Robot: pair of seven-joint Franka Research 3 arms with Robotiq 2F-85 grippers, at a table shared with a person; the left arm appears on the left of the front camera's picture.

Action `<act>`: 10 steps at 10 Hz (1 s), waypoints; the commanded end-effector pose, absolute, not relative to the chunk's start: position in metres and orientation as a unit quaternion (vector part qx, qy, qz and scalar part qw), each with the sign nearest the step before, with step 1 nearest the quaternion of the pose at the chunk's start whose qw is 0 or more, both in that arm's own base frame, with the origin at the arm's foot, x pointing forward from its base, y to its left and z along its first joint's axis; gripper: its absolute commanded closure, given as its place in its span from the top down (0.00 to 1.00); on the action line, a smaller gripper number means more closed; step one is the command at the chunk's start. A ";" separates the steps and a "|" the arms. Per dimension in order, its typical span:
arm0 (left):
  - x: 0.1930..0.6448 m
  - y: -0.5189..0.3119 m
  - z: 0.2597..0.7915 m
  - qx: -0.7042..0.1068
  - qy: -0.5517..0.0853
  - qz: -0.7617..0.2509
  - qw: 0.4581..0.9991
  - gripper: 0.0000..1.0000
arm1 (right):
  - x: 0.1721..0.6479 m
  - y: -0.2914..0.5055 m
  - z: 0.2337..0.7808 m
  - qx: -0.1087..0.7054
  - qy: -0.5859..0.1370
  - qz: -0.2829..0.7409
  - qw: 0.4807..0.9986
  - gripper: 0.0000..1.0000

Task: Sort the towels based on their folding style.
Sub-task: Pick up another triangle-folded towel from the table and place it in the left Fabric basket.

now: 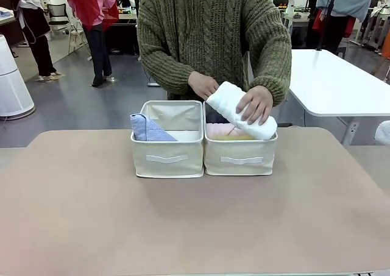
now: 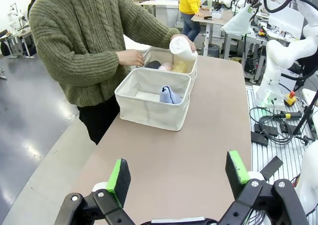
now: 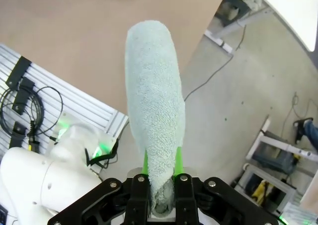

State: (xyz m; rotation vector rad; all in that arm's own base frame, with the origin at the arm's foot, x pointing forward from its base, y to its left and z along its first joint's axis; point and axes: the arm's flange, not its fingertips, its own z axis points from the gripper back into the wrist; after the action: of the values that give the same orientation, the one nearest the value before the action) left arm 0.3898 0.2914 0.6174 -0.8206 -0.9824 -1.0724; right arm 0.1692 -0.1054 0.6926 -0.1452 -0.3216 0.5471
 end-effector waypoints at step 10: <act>0.388 0.291 0.619 -0.363 -0.443 -0.475 0.668 1.00 | 0.335 -0.025 0.685 -0.014 -0.108 0.309 0.945 0.04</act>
State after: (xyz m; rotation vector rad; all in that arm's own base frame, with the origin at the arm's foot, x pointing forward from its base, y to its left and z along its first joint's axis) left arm 0.3899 0.2912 0.6176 -0.8204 -0.9824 -1.0732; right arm 0.3178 -0.0312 0.6766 -0.0564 -0.2328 0.6338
